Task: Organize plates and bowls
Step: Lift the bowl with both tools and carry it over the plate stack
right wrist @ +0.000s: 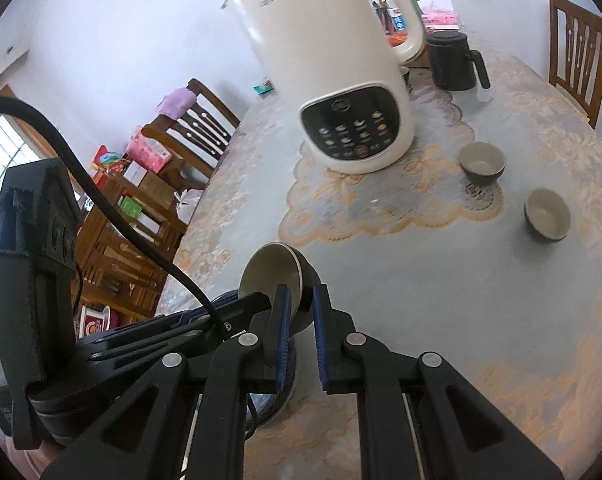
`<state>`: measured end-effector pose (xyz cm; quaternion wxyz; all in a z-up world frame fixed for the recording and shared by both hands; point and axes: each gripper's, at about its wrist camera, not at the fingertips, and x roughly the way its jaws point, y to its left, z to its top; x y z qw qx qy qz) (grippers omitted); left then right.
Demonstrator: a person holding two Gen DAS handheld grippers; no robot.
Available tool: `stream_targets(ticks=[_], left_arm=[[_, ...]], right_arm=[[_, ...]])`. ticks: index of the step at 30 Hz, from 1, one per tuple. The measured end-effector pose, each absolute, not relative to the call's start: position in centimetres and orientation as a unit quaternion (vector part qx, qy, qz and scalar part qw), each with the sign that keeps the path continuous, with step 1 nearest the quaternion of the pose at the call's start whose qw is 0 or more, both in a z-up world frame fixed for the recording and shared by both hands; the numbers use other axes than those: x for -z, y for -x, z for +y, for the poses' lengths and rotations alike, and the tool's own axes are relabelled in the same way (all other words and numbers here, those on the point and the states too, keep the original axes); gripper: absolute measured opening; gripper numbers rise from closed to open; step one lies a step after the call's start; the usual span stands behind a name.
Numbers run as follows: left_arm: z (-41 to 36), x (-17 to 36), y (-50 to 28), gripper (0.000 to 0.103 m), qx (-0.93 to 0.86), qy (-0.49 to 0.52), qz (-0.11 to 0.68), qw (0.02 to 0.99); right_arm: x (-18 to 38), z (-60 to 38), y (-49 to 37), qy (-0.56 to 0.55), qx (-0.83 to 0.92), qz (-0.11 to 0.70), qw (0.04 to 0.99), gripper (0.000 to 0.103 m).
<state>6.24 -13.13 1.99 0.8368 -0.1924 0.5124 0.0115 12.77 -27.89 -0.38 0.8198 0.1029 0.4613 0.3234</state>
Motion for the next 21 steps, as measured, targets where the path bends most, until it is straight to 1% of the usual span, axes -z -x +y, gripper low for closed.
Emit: stream_targets(ticks=[11,21], left_arm=[[-10.0,-1.3,-2.7,0.009,-0.026,0.196,0.522,0.830],[-7.5,0.1,-0.9,0.009,-0.035,0.194,0.539,0.819]], right_arm=[[1.3,-24.6,-9.5,-0.109,-0.332,0.478,0.805,0.014],[2.8,-21.9,-8.3,-0.114,-0.335,0.500,0.791,0.014]])
